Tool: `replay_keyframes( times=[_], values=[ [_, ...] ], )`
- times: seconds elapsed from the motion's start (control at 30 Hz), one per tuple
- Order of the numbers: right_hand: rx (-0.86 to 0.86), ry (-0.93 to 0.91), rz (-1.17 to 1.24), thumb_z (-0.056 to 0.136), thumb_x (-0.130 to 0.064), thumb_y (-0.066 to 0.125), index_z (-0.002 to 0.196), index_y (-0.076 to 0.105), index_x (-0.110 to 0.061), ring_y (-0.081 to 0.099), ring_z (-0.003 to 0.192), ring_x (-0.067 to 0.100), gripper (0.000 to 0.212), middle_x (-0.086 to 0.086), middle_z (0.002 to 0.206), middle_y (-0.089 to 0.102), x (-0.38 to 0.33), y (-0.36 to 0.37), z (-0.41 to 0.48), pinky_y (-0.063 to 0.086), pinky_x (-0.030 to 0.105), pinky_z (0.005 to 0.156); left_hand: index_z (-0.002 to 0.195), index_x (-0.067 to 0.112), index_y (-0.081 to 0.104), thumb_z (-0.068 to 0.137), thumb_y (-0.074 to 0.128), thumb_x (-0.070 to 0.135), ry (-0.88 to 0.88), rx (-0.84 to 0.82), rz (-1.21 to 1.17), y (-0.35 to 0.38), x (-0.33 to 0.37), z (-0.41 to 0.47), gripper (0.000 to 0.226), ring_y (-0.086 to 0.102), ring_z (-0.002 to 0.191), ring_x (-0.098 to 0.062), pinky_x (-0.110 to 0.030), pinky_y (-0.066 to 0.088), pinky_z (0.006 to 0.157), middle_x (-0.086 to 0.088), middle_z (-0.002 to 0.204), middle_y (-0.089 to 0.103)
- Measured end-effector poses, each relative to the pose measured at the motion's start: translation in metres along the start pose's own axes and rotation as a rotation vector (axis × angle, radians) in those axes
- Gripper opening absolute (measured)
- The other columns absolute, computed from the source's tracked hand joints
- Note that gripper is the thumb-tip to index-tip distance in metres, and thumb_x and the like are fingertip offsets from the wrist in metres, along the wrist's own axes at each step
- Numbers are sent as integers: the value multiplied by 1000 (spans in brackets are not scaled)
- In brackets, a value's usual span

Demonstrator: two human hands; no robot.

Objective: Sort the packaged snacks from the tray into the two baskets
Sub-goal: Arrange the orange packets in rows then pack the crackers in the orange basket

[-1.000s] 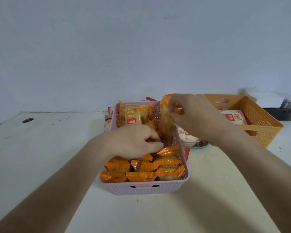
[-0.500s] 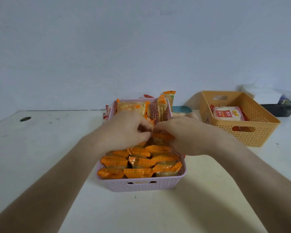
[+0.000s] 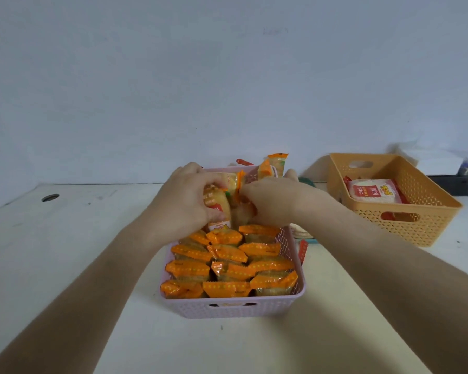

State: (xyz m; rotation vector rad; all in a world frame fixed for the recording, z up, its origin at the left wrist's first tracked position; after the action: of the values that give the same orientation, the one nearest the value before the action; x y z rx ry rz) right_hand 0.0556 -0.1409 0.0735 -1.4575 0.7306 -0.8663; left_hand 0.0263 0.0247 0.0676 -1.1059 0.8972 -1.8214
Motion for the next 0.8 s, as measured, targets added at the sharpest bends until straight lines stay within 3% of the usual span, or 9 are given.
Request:
replay_keyframes(
  times=[0.07, 0.13, 0.23, 0.33, 0.4, 0.5, 0.63, 0.7, 0.8],
  values=[
    [93, 15, 99, 91, -34, 56, 106, 59, -22, 52, 99, 22, 20, -3, 99, 61, 0, 3, 4, 30, 50, 90, 94, 40, 57, 66, 87, 25, 39, -26, -66, -3, 1, -4, 44, 48, 89, -4, -15, 37, 69, 14, 96, 46],
    [182, 1, 260, 85, -28, 62, 107, 58, -25, 54, 99, 18, 23, -6, 100, 60, 1, 3, 3, 37, 40, 82, 91, 36, 56, 67, 86, 24, 85, -71, -84, -5, 3, -8, 40, 53, 85, -2, -16, 39, 66, 21, 91, 51],
    [304, -36, 493, 77, -19, 68, 104, 55, -24, 57, 87, 18, 30, -3, 94, 59, 6, -4, -12, 46, 33, 69, 96, 44, 53, 70, 85, 29, 125, -83, -30, -5, 3, -9, 43, 54, 78, -2, -19, 40, 66, 22, 88, 54],
    [414, -28, 433, 80, -23, 66, 105, 58, -27, 54, 84, 15, 27, -1, 95, 56, 14, -16, -28, 44, 27, 65, 113, 39, 61, 73, 82, 29, 169, -68, -20, 0, 2, -6, 46, 54, 93, -6, -23, 44, 79, 15, 104, 59],
    [393, -32, 321, 85, -27, 61, 107, 59, -31, 53, 86, 14, 23, -3, 97, 54, 15, -19, -35, 46, 29, 70, 123, 35, 60, 79, 77, 30, 183, -121, -35, 5, 5, -5, 47, 53, 108, -8, -28, 46, 91, 11, 119, 60],
    [356, -43, 150, 90, -27, 52, 109, 58, -37, 54, 93, 17, 22, -6, 103, 55, 11, -18, -40, 42, 38, 83, 129, 30, 59, 93, 61, 30, 224, -314, -44, 10, 8, -1, 37, 53, 115, -5, -29, 44, 100, 13, 126, 61],
    [231, -53, 199, 91, -35, 48, 106, 60, -42, 54, 101, 18, 20, -10, 107, 60, 6, -16, -43, 39, 46, 93, 135, 27, 51, 98, 49, 35, 149, -440, -40, 6, 7, 3, 38, 52, 120, -9, -34, 43, 103, 7, 132, 58],
    [136, -78, 185, 94, -45, 45, 105, 59, -42, 54, 98, 15, 18, -12, 100, 61, 2, -12, -42, 38, 46, 92, 129, 23, 56, 100, 45, 35, 108, -501, -105, 4, 8, 4, 34, 58, 109, -11, -35, 46, 97, 3, 121, 64],
    [41, -97, 158, 89, -61, 48, 108, 55, -38, 51, 94, 11, 31, -14, 96, 56, -2, -5, -39, 35, 37, 85, 97, 9, 65, 102, 42, 29, 85, -512, -131, 7, 8, 7, 30, 55, 74, -20, -48, 46, 76, -6, 80, 60]
  ],
)
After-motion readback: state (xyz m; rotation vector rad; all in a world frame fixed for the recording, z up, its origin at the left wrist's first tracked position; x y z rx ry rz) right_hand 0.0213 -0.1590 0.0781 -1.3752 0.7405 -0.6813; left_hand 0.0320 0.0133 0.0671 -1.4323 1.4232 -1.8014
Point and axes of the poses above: each hand's wrist, its own z-axis towards the middle knuckle, its own y-axis out of the palm, x = y × z, the point moved 1 cm from there along z, towards the middle knuckle
